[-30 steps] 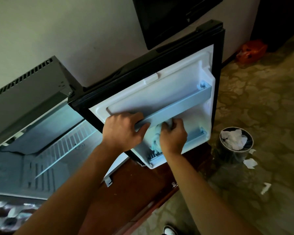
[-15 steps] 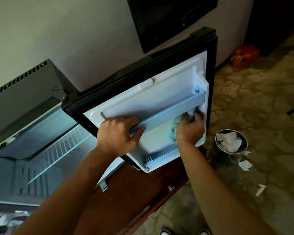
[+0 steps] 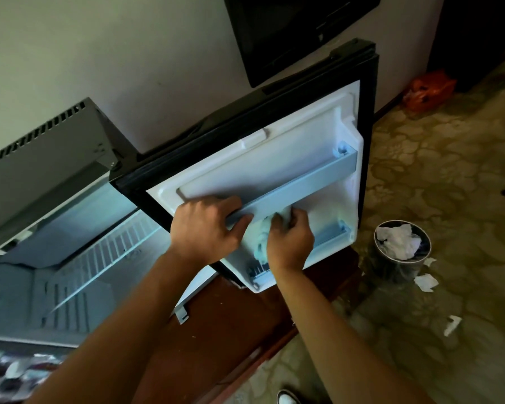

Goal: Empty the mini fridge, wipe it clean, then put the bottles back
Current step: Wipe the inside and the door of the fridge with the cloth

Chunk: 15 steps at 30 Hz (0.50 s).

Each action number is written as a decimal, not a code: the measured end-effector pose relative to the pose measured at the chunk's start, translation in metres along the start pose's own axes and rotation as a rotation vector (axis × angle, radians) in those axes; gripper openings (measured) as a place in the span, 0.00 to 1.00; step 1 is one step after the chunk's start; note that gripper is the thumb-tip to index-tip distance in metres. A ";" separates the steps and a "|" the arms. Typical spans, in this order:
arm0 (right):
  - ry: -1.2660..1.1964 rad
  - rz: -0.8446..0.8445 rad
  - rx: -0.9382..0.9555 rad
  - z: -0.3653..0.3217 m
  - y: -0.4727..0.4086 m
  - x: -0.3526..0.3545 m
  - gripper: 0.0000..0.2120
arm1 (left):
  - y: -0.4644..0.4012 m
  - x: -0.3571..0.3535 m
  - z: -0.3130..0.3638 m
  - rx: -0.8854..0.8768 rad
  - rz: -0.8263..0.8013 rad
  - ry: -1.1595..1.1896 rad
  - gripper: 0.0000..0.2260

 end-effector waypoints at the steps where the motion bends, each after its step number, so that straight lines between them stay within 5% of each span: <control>1: 0.004 0.029 -0.014 0.001 -0.009 0.005 0.10 | 0.000 0.000 0.000 -0.004 -0.002 -0.001 0.14; 8: -0.002 0.282 -0.069 0.003 -0.070 0.045 0.10 | 0.002 0.000 -0.001 -0.020 -0.016 0.002 0.14; 15: 0.065 0.146 -0.159 0.022 -0.058 0.030 0.10 | 0.003 0.000 0.001 -0.028 -0.006 0.006 0.13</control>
Point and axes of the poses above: each hand's wrist, its own y-axis away from the middle knuckle, its own x-axis out of the back of the hand, z = x × y, the point moved 7 cm from there along -y, towards the middle knuckle, and after that the axes turned 6 degrees about z, right-handed, at the moved point
